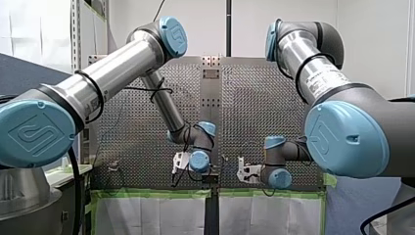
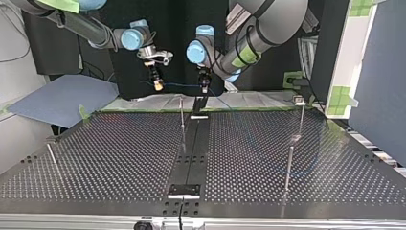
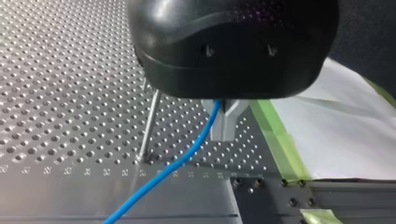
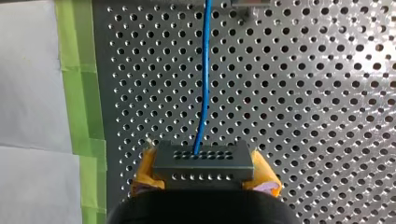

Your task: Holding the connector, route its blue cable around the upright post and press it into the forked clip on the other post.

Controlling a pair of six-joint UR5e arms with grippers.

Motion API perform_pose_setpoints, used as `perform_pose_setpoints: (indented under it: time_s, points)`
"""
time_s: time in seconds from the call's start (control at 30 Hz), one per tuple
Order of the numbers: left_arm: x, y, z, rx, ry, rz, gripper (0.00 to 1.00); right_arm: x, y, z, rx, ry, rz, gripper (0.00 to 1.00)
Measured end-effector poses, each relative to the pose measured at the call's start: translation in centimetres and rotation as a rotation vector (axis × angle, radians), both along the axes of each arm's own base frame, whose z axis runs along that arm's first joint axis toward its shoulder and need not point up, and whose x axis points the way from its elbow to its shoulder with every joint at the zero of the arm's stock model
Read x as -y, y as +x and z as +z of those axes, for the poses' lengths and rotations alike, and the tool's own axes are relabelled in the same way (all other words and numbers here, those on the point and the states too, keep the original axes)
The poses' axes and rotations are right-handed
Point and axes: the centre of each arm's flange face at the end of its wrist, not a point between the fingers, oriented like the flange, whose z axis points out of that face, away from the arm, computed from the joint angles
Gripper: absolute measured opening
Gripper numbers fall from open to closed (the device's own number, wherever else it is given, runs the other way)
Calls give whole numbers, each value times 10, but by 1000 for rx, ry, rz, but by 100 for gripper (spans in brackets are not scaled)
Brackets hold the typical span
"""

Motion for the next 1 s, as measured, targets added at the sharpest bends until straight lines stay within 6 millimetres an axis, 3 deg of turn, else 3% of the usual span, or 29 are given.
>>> perform_pose_setpoints:
  time_s: [0.6,1.0]
  points:
    - [12,10,10,42,-17,-6,0,19,-4,5,-17,3,-15,0]
    - [10,15,11,44,-20,-2,0,34,-11,9,-27,8,-34,0]
